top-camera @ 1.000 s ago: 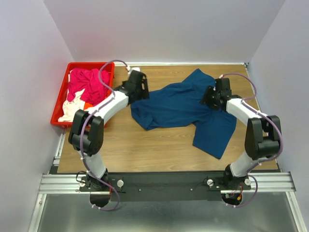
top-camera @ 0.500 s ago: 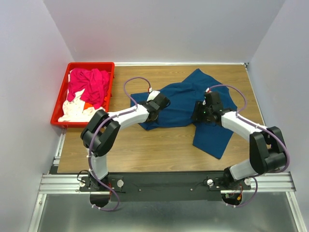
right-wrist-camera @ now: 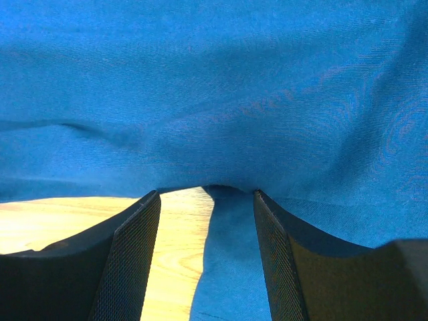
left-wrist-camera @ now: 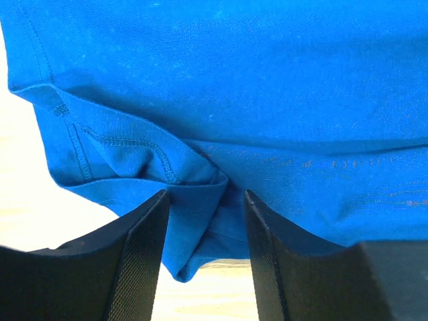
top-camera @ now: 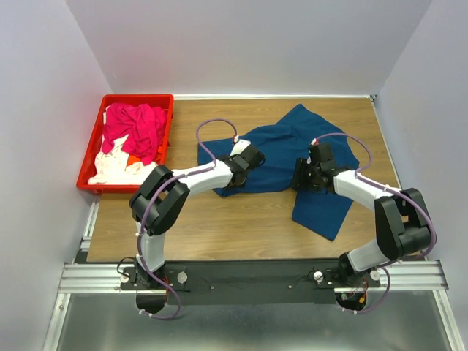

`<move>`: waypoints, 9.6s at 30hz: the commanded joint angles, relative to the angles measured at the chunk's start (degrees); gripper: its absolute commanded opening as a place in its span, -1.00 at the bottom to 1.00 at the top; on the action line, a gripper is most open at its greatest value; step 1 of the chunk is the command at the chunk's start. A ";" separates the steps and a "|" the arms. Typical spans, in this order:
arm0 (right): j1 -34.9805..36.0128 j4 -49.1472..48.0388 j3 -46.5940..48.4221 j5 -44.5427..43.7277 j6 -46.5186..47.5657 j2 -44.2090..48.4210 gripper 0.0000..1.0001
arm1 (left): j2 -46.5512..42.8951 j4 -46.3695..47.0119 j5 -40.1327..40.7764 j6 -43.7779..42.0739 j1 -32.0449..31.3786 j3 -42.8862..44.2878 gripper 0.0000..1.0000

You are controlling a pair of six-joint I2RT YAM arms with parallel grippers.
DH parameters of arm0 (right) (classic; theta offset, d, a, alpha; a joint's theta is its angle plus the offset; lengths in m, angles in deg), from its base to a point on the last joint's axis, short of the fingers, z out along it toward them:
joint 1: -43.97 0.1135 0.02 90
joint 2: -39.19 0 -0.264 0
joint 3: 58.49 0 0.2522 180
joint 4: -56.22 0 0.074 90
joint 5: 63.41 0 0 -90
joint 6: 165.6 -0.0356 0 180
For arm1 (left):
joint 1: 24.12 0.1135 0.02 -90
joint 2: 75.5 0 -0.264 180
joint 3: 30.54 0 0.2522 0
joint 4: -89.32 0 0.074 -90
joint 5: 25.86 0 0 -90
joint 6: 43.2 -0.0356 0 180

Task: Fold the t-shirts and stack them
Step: Flatten the tshirt out

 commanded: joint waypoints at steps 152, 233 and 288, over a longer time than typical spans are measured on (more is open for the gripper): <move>-14.20 5.89 8.63 3.35 -1.07 1.42 0.30 | -31.69 7.11 -5.31 0.15 23.33 -26.89 0.34; -27.74 -4.46 -7.90 2.47 -11.62 -0.95 -0.03 | -38.28 5.44 -22.27 22.04 29.22 -38.84 0.08; -24.76 -8.33 -9.84 9.86 -9.07 5.82 -0.01 | -19.38 -5.02 -10.85 23.10 24.65 -28.12 -1.00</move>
